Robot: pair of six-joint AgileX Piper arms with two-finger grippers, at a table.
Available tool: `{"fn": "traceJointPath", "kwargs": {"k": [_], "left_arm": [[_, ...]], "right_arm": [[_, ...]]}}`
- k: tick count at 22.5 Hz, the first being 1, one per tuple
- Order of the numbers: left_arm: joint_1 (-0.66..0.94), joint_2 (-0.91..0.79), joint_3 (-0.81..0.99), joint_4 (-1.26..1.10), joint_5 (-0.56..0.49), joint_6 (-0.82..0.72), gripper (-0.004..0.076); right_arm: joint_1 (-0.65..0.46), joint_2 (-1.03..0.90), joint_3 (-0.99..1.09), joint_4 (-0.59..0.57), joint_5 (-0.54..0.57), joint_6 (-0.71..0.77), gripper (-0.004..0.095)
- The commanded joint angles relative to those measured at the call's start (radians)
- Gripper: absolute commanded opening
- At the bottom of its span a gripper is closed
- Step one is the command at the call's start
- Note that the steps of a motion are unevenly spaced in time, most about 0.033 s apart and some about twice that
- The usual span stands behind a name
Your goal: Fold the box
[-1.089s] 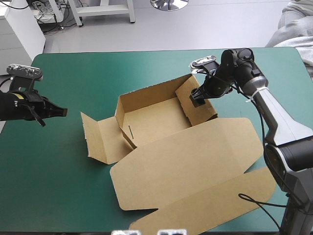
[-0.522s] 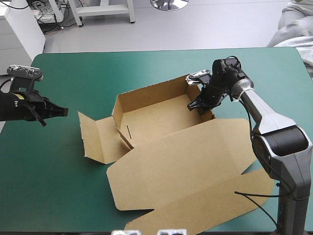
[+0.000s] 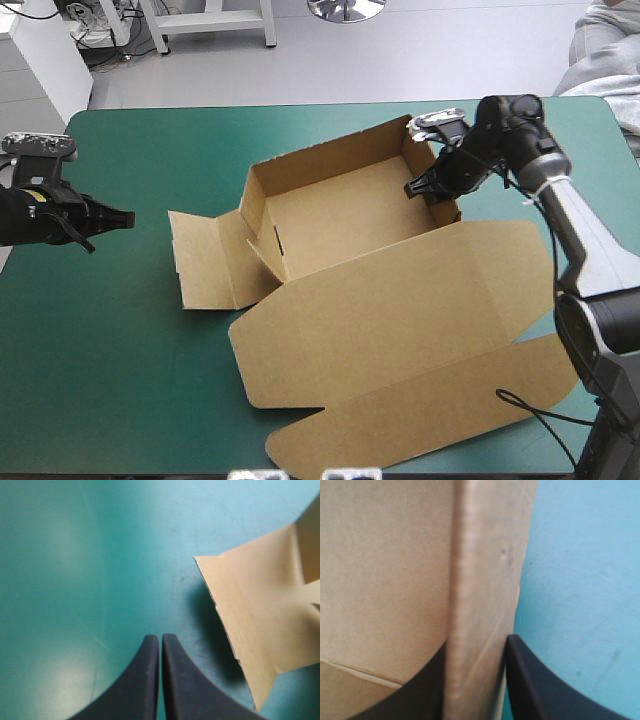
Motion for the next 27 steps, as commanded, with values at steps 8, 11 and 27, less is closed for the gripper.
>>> {"fn": "traceJointPath", "kwargs": {"k": [8, 11, 27], "left_arm": [[0.001, -0.012, -0.025, 0.419, -0.156, -0.281, 0.0005], [0.001, 0.037, -0.025, 0.419, -0.207, -0.283, 0.0005], [0.018, 0.348, -0.023, -0.404, -0.288, 0.148, 0.0005]], "right_arm": [[-0.184, -0.352, -0.024, 0.185, 0.016, -0.067, -0.0019], [-0.184, -0.381, -0.024, 0.201, 0.016, -0.079, -0.0019], [-0.184, -0.409, -0.024, 0.237, 0.016, -0.079, -0.0019]]}}
